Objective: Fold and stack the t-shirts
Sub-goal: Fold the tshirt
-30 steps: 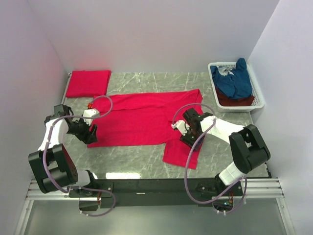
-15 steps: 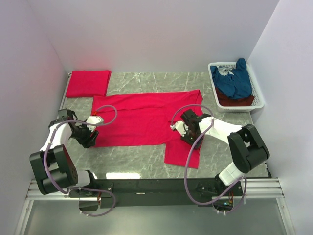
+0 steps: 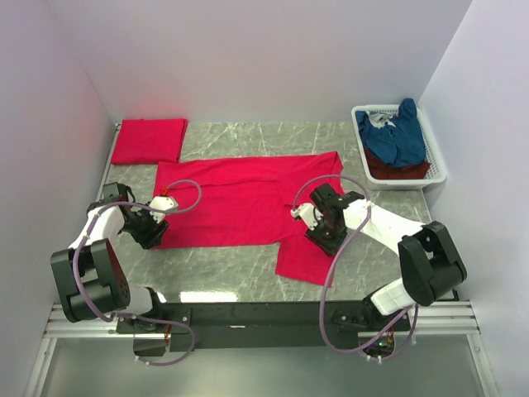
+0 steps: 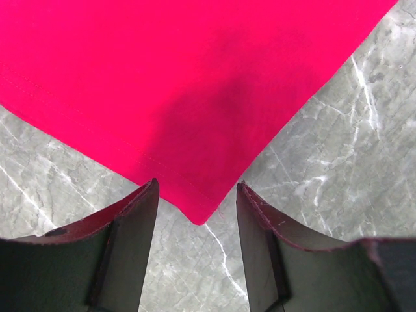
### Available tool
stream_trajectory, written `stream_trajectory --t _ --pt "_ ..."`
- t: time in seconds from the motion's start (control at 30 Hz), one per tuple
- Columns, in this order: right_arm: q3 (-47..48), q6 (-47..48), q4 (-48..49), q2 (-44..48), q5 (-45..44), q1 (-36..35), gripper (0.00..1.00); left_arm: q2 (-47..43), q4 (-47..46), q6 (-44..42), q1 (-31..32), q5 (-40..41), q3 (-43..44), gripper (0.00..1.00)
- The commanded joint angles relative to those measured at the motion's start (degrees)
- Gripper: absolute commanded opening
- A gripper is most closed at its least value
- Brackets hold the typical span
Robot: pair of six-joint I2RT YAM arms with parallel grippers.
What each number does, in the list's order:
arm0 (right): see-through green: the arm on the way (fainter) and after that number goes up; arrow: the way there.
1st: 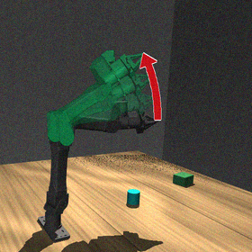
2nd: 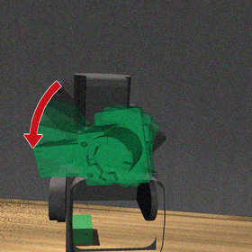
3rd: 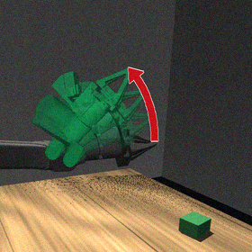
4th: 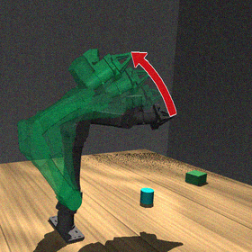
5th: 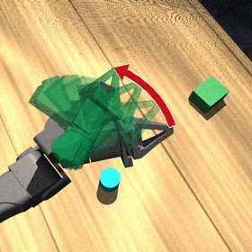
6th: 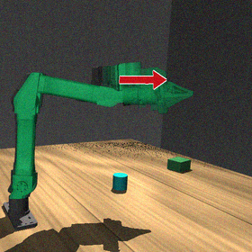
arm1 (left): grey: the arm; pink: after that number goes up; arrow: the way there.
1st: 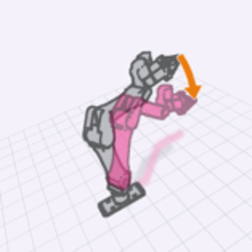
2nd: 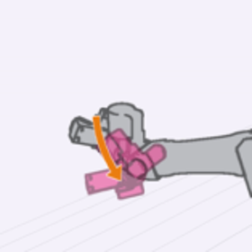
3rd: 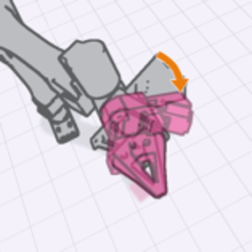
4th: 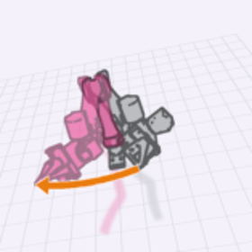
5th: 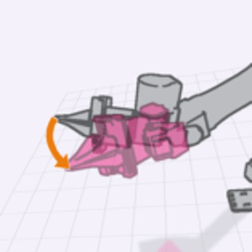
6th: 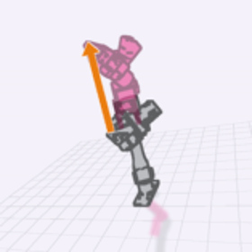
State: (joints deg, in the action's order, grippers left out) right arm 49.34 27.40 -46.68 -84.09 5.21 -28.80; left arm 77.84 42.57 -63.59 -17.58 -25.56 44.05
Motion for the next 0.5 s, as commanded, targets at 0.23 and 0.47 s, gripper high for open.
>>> stream_trajectory --t 0.23,0.47 --pt "-3.1 -0.7 5.6 -5.2 -1.7 -0.6 0.43 -0.1 -0.2 -0.7 0.1 0.2 0.8 0.61" --pt "-4.8 -0.9 6.7 -5.4 -2.2 -0.6 0.18 -0.5 -2.5 -3.7 0.1 2.8 -3.2 0.56"
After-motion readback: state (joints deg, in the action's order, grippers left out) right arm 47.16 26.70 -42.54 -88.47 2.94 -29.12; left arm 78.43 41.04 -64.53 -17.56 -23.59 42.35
